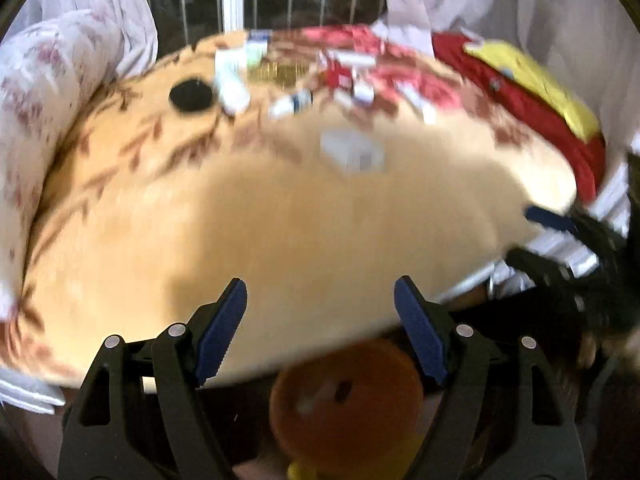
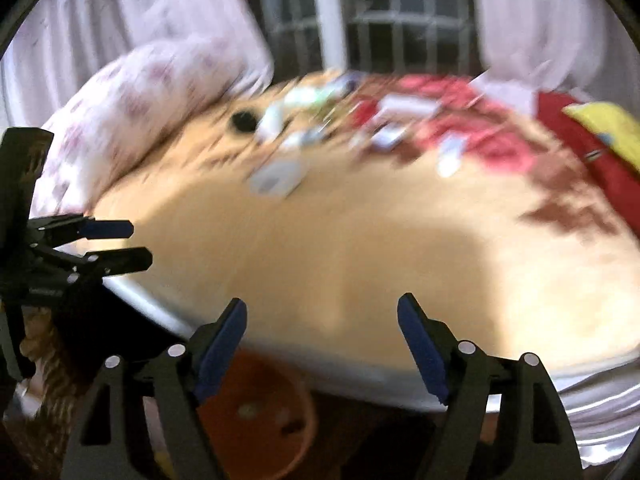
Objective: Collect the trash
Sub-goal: 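Drop the lotion bottle and spray bottle into the orange bin with both grippers, then grasp the white charger with the left gripper while the right grasps the toothpaste tube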
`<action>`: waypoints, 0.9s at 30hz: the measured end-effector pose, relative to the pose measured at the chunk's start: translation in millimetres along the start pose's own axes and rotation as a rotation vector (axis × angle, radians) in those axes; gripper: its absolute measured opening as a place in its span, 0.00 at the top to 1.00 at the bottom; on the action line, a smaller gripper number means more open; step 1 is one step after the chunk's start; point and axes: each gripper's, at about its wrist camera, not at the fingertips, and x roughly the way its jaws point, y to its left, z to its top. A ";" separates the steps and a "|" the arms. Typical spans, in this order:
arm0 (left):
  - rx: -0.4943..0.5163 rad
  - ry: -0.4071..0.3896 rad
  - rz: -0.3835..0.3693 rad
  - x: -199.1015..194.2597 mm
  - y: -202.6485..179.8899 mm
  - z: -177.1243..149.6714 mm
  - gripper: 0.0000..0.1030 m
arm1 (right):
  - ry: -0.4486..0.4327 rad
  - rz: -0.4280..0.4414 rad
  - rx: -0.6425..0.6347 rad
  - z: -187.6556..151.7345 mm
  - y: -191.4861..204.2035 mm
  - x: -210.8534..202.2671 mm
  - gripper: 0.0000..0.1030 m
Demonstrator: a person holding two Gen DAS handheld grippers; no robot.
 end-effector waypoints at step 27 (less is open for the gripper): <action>-0.103 -0.011 0.106 103.3 1.0 73.6 0.62 | -0.088 -0.082 0.088 28.3 -41.6 19.9 0.24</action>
